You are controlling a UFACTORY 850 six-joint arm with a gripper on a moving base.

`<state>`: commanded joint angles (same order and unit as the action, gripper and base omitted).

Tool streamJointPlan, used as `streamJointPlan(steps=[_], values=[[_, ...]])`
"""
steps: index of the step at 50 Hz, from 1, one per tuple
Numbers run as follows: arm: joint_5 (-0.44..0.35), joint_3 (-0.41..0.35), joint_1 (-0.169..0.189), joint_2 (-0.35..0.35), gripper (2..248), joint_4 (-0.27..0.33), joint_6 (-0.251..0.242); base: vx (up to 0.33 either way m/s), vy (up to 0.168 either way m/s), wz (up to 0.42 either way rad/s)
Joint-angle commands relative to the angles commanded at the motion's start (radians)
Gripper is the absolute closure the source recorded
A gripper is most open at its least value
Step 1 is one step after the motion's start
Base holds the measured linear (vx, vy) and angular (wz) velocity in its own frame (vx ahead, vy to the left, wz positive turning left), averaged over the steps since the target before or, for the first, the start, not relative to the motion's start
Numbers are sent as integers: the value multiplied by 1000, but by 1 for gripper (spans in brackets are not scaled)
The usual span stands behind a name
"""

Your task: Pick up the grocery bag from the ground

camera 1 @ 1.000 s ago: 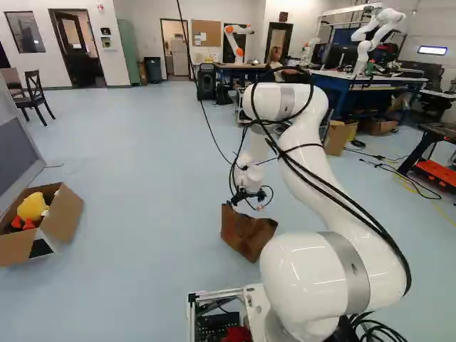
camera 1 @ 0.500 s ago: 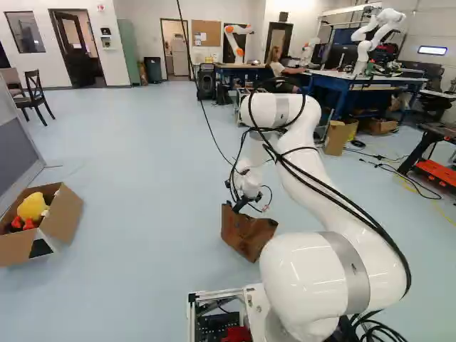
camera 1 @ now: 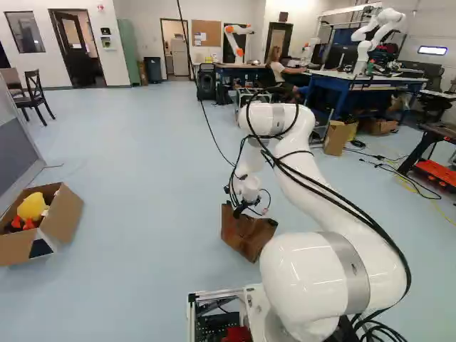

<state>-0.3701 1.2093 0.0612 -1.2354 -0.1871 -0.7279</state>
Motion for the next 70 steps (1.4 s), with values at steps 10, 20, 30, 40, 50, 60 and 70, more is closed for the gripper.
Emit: streamJointPlan(steps=[10,20,30,40,50,60,70], values=[[0,30,0,-37,3,0,0,0,0,0],[0,61,0,-74,3,0,0,0,0,0],[0,93,0,-111,3,0,0,0,0,0],[0,126,0,-149,3,0,0,0,0,0],[0,160,0,-186,3,0,0,0,0,0],[0,194,0,-224,3,0,0,0,0,0],[0,224,0,-255,3,0,0,0,0,0]])
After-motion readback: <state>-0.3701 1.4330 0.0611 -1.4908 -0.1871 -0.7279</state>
